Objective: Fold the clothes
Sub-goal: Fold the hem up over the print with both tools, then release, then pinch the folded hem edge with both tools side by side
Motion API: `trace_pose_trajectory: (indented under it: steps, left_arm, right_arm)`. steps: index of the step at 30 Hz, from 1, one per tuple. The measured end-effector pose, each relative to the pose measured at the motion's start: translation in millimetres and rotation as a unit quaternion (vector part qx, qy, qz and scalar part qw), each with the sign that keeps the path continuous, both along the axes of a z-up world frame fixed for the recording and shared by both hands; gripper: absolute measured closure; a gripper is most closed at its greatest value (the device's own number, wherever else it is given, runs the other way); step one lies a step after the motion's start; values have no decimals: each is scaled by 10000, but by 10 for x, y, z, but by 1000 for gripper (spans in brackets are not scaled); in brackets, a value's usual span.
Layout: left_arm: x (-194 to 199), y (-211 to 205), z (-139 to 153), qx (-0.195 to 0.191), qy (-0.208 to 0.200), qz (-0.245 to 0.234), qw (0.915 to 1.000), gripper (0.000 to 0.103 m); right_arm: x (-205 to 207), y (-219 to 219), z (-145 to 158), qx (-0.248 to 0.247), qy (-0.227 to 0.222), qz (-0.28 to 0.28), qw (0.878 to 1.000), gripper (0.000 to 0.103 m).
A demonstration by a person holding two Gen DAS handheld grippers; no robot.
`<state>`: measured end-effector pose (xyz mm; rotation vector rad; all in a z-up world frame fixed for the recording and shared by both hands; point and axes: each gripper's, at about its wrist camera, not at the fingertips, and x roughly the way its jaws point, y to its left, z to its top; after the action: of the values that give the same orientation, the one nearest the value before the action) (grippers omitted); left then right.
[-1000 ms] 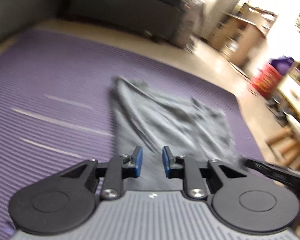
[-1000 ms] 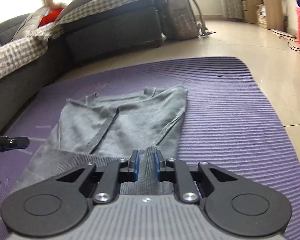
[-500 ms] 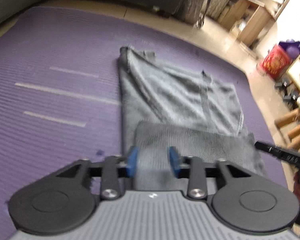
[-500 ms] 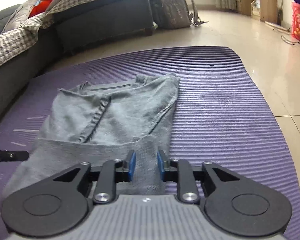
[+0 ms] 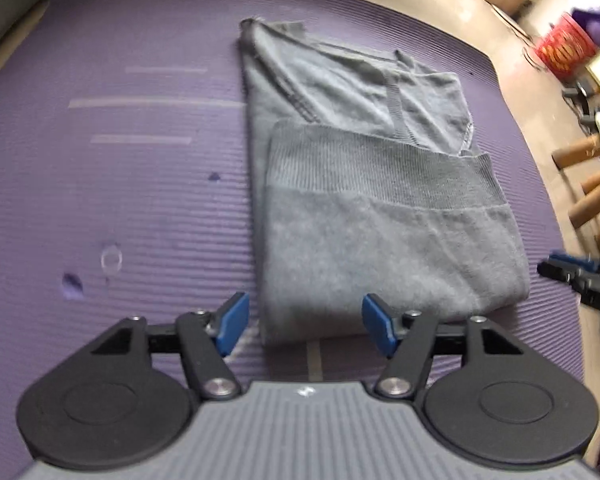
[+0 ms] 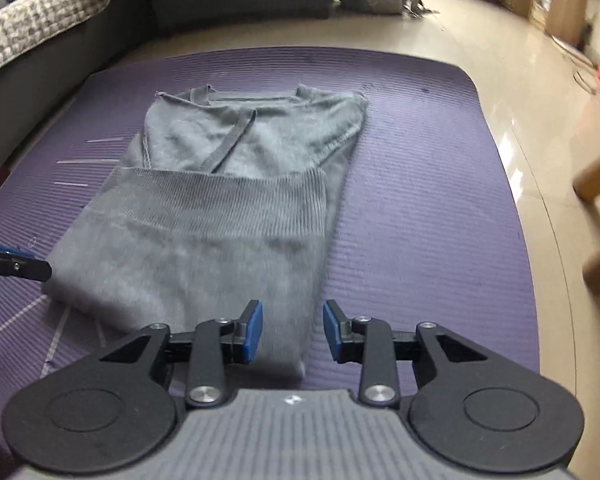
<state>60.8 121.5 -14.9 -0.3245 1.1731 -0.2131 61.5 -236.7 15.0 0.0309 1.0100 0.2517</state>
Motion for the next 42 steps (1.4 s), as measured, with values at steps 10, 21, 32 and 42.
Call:
trace_pose_trajectory:
  steps: [10,21,32,42]
  left_arm:
    - [24,282,-327,-877,628,938,9897,37]
    - [91,308,-346,-1185,575,827,9878,40]
    - [115,251,-361,-991,506,678,9915,45]
    - [117,157,-333,-588,384,443,9965,51]
  right_arm:
    - [91,-311,-306,1110,808,-814,9872,69]
    - [237,-384,-538,1743,1231,-1192,9697,68]
    - [269,-318,-530,1623,1051,-1161,9742,68]
    - [305,-247,-520,1372,922,-1005,9811,69]
